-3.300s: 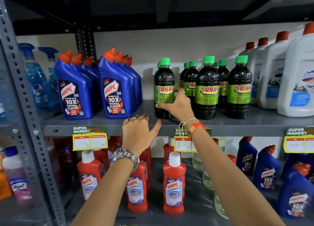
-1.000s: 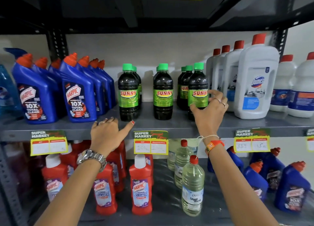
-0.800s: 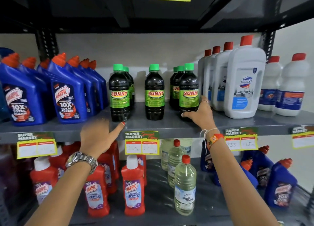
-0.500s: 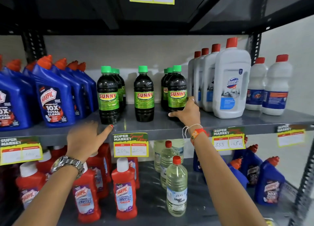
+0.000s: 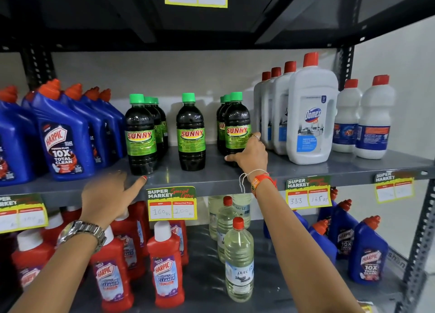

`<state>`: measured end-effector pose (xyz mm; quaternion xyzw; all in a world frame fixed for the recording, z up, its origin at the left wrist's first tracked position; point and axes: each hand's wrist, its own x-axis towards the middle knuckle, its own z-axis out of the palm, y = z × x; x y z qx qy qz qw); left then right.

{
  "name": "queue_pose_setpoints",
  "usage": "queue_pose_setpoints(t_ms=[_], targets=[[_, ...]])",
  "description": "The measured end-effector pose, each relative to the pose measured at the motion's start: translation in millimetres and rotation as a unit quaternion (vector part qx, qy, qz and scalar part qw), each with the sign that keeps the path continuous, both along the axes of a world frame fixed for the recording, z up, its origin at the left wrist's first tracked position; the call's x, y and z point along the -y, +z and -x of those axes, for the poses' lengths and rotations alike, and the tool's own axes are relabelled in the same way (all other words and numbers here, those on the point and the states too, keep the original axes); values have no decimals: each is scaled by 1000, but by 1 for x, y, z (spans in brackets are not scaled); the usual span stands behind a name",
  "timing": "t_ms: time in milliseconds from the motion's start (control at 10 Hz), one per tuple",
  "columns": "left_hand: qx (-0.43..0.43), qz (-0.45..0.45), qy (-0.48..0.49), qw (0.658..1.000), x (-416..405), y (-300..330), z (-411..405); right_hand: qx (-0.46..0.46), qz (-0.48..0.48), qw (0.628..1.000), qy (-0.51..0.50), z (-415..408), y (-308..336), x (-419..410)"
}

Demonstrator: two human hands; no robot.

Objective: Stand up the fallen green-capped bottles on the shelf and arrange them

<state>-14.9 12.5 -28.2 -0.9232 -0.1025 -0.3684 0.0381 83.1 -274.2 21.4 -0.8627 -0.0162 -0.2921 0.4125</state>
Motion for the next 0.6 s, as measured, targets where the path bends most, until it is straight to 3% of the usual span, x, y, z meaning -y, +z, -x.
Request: queue_pose_setpoints(t_ms=[500, 600], targets=[[15, 19, -3, 1000, 3, 0, 4, -24, -7, 999, 31, 1, -1, -1], [14, 56, 7, 998, 6, -1, 1, -7, -55, 998, 34, 5, -2, 7]])
